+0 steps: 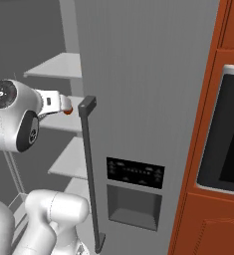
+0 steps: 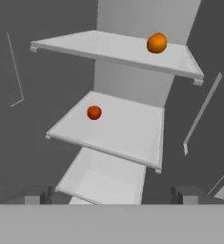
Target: Retrieve the tangerine and apple from the fridge and place them into the bowl on the dining table.
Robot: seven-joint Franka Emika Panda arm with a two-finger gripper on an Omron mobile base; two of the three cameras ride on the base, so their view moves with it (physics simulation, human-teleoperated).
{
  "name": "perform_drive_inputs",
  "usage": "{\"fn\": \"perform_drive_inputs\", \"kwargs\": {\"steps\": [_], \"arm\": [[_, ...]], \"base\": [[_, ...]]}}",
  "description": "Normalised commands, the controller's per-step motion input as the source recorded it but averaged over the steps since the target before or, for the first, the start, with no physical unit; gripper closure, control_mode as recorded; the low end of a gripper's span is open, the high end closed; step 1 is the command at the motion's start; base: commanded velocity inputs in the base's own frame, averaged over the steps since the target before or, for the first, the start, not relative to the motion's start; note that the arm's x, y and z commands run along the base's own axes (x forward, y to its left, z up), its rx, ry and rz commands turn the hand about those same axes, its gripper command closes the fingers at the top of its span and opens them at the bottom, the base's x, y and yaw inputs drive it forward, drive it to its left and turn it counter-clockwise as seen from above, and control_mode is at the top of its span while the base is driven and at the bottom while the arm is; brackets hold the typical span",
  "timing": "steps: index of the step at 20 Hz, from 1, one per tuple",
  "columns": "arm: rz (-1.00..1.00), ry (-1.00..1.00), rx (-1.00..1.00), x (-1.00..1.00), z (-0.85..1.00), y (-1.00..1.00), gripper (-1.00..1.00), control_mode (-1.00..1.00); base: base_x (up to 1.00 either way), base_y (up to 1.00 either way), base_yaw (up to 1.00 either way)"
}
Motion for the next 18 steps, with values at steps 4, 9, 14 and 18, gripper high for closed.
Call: {"fn": "perform_drive_inputs", "kwargs": {"steps": [4, 9, 14, 18], "arm": [[-0.15, 0.0, 0.05, 0.08, 0.06, 0.0, -1.0, -1.0], [-0.17, -0.02, 0.12, 0.0, 0.02, 0.0, -1.0, -1.0], [-0.11, 0.0, 0.11, 0.05, 0.17, 0.0, -1.0, -1.0], [0.0, 0.0, 0.0, 0.23, 0.33, 0.0, -1.0, -1.0]], "base": [[0.0, 0.0, 0.0], [0.0, 0.0, 0.0], [0.0, 0.0, 0.0], [0.0, 0.0, 0.0]]}}
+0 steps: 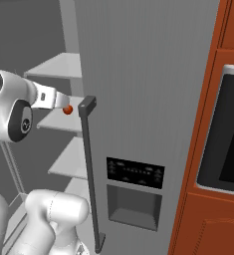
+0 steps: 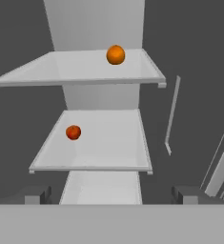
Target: Retrieve the tangerine and apple from the fridge and place them into the bowl on the dining table.
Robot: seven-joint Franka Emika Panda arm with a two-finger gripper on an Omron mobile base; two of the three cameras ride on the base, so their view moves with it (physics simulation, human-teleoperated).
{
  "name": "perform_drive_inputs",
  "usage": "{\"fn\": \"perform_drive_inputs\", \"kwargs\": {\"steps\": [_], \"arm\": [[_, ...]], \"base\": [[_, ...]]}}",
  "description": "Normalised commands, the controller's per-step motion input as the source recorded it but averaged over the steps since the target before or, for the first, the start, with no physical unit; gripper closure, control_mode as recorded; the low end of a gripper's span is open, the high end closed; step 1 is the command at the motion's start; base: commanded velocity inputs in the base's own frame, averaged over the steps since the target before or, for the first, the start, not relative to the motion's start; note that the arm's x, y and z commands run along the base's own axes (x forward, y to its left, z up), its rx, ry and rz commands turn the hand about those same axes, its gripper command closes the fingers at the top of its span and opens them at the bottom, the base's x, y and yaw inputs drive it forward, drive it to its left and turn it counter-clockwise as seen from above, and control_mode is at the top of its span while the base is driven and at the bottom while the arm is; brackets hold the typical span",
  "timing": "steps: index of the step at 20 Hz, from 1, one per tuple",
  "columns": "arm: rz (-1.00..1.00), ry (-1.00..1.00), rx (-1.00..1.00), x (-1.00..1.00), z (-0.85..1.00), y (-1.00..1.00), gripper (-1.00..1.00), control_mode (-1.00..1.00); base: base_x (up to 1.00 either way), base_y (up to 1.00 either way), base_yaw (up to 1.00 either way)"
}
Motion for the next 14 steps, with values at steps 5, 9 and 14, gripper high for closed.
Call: {"fn": "perform_drive_inputs", "kwargs": {"steps": [5, 9, 14], "arm": [[0.0, 0.0, 0.0, 0.47, 0.19, 0.0, -1.0, -1.0], [0.0, 0.0, 0.0, 0.52, 0.0, 0.03, -1.0, -1.0], [-0.02, 0.0, 0.0, 0.57, 0.0, 0.0, -1.0, -1.0]], "base": [[0.0, 0.0, 0.0], [0.0, 0.0, 0.0], [0.0, 0.0, 0.0]]}}
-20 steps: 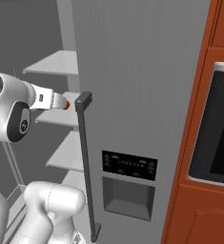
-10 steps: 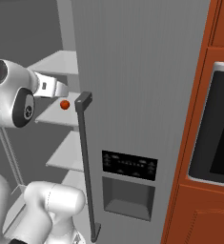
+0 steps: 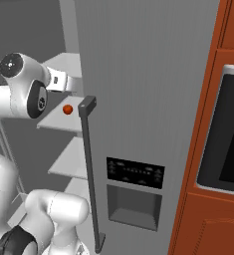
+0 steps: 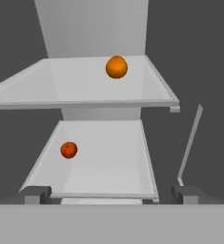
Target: Retrieve the tangerine and apple from the fridge and place them into the bowl on the dining table.
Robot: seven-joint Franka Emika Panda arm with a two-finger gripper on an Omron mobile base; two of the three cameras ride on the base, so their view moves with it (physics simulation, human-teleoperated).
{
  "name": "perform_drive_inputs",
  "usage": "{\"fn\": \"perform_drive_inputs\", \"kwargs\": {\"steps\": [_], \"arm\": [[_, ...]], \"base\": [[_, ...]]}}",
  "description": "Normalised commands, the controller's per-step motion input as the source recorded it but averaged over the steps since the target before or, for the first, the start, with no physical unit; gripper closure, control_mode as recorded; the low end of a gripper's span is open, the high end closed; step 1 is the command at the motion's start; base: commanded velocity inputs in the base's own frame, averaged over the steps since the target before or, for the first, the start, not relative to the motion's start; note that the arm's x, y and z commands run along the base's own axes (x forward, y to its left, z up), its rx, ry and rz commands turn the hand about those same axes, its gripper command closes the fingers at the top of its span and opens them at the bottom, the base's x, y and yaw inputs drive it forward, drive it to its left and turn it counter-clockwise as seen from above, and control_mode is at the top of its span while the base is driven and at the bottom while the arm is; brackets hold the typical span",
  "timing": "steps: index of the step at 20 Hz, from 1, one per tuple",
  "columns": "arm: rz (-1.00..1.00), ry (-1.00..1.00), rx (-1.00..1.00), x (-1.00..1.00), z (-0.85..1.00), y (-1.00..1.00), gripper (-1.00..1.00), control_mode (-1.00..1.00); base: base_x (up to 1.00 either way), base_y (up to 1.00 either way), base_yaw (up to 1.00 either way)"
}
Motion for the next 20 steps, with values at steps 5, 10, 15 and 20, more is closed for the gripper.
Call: {"fn": "perform_drive_inputs", "kwargs": {"steps": [5, 10, 15, 20], "arm": [[-0.06, 0.0, 0.0, 0.64, 0.0, 0.0, -1.0, -1.0], [-0.05, 0.0, 0.0, 0.61, 0.02, 0.0, -1.0, -1.0], [-0.05, 0.01, 0.0, 0.65, 0.06, 0.0, -1.0, -1.0], [-0.04, 0.04, 0.0, 0.61, 0.06, 0.0, -1.0, -1.0]], "base": [[0.0, 0.0, 0.0], [0.0, 0.0, 0.0], [0.0, 0.0, 0.0], [0.0, 0.0, 0.0]]}}
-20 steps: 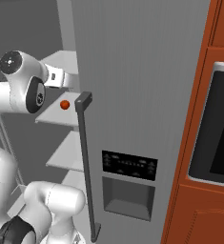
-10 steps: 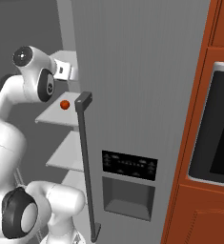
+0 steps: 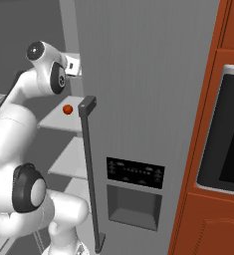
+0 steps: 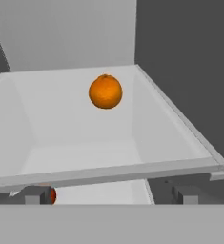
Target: Retrieve the tangerine and apple from the fridge and place them into the bowl on the dining table.
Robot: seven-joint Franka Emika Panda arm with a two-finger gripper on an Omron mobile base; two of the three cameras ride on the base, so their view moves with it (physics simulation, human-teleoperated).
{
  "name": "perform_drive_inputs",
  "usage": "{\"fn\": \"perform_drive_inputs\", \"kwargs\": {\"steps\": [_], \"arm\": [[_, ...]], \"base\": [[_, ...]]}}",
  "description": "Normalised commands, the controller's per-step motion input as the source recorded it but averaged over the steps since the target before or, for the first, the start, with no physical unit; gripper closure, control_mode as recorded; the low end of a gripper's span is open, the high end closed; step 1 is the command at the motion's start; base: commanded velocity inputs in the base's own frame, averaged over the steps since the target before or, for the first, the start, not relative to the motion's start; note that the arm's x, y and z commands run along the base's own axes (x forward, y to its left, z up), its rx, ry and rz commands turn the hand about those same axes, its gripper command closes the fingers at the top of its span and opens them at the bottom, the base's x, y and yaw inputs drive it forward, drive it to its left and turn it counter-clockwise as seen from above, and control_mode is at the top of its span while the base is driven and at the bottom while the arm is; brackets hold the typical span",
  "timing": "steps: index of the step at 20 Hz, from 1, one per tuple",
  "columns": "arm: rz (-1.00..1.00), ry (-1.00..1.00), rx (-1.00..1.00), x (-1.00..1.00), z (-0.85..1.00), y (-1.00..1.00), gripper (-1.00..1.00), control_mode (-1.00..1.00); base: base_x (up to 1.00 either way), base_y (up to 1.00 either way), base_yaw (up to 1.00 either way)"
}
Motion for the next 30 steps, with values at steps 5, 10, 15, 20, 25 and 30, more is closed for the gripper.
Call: {"fn": "perform_drive_inputs", "kwargs": {"steps": [5, 10, 15, 20, 25, 30], "arm": [[-0.03, 0.07, 0.0, 0.63, 0.04, 0.0, -1.0, -1.0], [-0.03, 0.11, 0.01, 0.7, 0.03, 0.0, -1.0, -1.0], [-0.03, 0.1, 0.0, 0.68, 0.0, 0.0, -1.0, -1.0], [-0.02, 0.05, 0.0, 0.61, 0.0, 0.0, -1.0, -1.0], [-0.02, 0.01, 0.0, 0.56, -0.02, 0.0, -1.0, -1.0], [0.0, -0.01, 0.0, 0.26, -0.24, 0.0, -1.0, -1.0]], "base": [[0.0, 0.0, 0.0], [0.0, 0.0, 0.0], [0.0, 0.0, 0.0], [0.0, 0.0, 0.0], [0.0, 0.0, 0.0], [0.0, 0.0, 0.0]]}}
